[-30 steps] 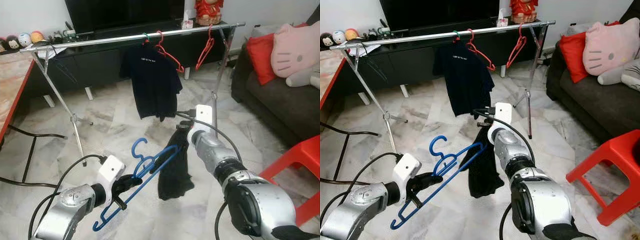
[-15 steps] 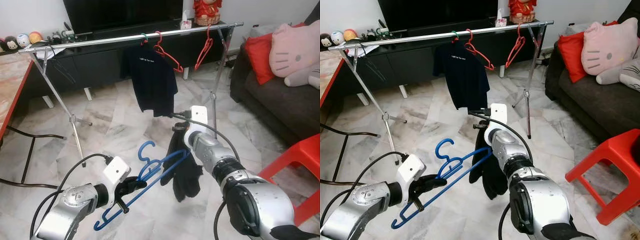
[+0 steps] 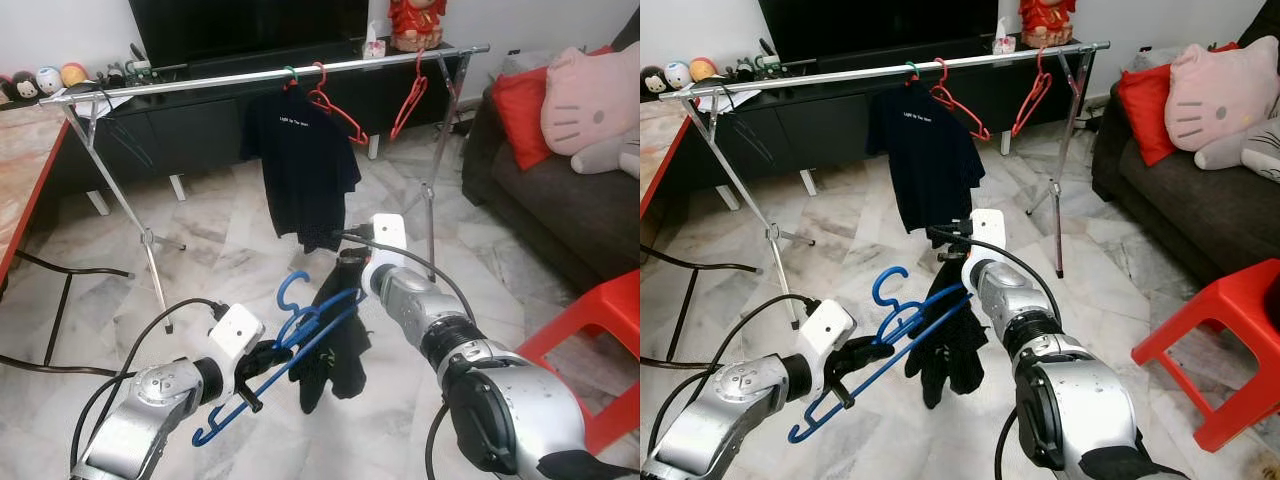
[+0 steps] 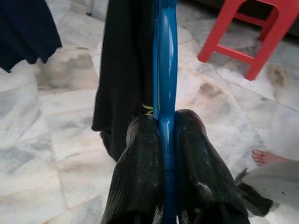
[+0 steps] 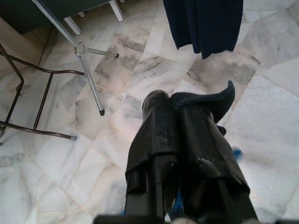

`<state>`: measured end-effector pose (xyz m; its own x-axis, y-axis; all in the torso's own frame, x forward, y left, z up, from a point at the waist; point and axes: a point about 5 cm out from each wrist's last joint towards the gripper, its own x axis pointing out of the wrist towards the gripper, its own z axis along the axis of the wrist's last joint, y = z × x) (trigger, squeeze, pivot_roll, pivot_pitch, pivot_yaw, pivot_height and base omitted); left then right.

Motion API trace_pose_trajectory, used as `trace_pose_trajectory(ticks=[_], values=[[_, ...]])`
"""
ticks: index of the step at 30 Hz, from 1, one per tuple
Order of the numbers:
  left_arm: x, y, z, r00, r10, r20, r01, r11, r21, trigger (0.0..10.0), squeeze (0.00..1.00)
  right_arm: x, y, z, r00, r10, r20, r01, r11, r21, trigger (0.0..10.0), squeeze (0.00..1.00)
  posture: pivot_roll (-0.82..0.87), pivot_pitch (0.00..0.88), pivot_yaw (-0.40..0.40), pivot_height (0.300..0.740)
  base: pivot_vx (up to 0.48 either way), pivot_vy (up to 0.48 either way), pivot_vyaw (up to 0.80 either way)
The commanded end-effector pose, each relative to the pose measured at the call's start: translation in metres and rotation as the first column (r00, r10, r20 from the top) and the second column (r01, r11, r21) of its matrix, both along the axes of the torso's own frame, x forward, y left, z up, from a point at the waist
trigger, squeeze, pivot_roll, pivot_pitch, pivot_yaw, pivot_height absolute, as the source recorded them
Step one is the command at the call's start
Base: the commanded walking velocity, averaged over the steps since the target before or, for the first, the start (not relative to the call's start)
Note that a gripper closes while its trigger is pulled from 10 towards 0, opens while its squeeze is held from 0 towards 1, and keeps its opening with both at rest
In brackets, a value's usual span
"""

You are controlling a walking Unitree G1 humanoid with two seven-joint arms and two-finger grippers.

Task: Hang hanger

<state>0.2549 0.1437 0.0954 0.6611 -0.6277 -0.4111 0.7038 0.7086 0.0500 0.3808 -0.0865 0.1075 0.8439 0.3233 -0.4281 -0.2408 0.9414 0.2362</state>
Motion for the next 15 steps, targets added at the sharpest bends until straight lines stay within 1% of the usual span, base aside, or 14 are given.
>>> trace_pose_trajectory(ticks=[1,4,6,8,15], values=[[0.003,0.005,0.001,0.999,0.026,0.021,-0.027,0.999,0.029,10.0,0.00,0.007,0.005,0.016,0.999,0.014,0.049,-0.014,1.000,0.000,10.0,0.00,-0.08,0.000,0.031,0.740,0.000,0.000,0.00],[0.004,0.005,0.001,0.999,0.027,0.022,-0.027,0.999,0.029,10.0,0.00,0.007,0.005,0.016,0.999,0.015,0.049,-0.015,1.000,0.000,10.0,0.00,-0.08,0.000,0.031,0.740,0.000,0.000,0.00],[0.001,0.011,-0.004,0.999,0.044,0.000,-0.044,0.997,0.058,10.0,0.00,0.006,0.001,0.014,0.999,0.001,0.046,-0.001,1.000,-0.009,10.0,0.00,-0.08,0.000,0.031,0.740,0.000,0.000,0.00],[0.000,0.015,-0.005,0.999,0.049,-0.010,-0.048,0.996,0.071,10.0,0.00,0.006,0.000,0.013,0.999,-0.006,0.044,0.007,1.000,-0.014,10.0,0.00,-0.08,0.000,0.031,0.740,0.000,0.000,0.00],[-0.001,0.015,-0.005,0.999,0.036,-0.009,-0.035,0.996,0.078,10.0,0.00,0.006,-0.001,0.011,0.999,-0.010,0.044,0.011,1.000,-0.022,10.0,0.00,-0.07,0.000,0.030,0.740,0.000,0.000,0.00]])
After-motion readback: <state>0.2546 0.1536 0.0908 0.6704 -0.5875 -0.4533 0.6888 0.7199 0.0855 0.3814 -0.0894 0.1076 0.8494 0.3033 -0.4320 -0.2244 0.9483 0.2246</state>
